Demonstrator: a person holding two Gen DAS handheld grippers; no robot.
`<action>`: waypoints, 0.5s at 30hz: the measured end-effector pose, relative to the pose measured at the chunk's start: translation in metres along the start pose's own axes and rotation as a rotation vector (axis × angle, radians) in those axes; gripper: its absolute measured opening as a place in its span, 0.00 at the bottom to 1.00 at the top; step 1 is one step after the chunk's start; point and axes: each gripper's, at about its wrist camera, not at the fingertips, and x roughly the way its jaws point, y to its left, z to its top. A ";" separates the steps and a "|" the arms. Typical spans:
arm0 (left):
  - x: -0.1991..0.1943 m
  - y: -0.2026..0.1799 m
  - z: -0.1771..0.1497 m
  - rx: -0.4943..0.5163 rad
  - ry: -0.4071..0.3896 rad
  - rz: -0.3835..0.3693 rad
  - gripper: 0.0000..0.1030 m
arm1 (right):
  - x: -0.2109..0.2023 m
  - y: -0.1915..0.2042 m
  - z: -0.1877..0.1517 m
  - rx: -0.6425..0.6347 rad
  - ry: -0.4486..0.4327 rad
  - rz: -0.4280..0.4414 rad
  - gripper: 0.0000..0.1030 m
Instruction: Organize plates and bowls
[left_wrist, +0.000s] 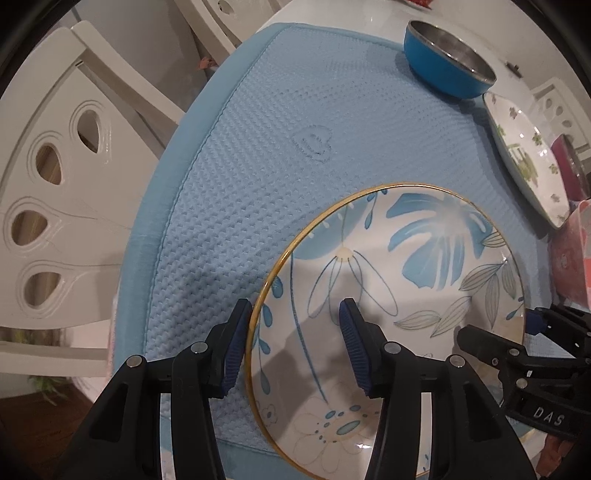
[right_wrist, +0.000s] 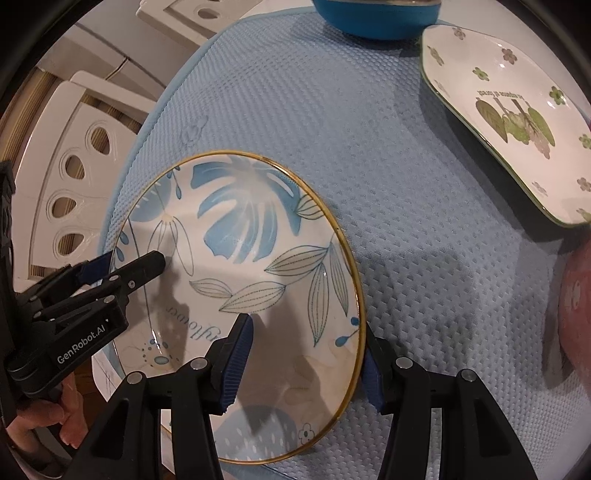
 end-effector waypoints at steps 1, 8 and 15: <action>0.000 -0.002 0.001 -0.001 0.001 0.010 0.46 | 0.001 0.001 0.001 -0.009 0.006 -0.006 0.50; -0.009 -0.015 -0.002 0.026 0.047 0.076 0.44 | -0.005 -0.001 0.002 -0.008 0.013 0.024 0.50; -0.048 -0.026 0.005 -0.023 0.001 0.076 0.44 | -0.045 -0.005 0.003 -0.063 -0.045 0.048 0.50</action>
